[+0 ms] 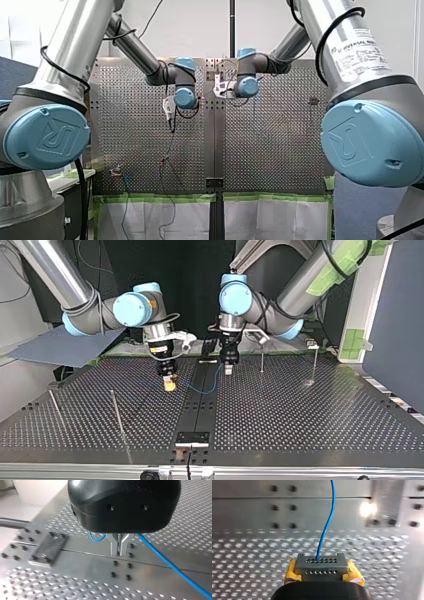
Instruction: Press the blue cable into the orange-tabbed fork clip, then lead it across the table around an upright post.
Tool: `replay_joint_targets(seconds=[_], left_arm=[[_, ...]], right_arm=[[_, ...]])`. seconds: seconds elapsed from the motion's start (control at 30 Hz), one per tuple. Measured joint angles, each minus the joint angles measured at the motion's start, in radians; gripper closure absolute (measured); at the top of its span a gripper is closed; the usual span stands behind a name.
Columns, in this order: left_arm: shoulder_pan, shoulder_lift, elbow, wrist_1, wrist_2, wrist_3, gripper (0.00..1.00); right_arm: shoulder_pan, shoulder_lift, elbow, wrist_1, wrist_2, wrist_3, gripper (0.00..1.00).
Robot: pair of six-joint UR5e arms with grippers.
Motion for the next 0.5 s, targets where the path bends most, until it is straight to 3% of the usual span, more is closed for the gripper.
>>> replay_joint_targets(seconds=[0.5], left_arm=[[0.002,0.052,0.093,-0.108,0.018,-0.007,1.0]], right_arm=[[-0.004,-0.159,-0.001,0.026,0.011,0.0,1.0]])
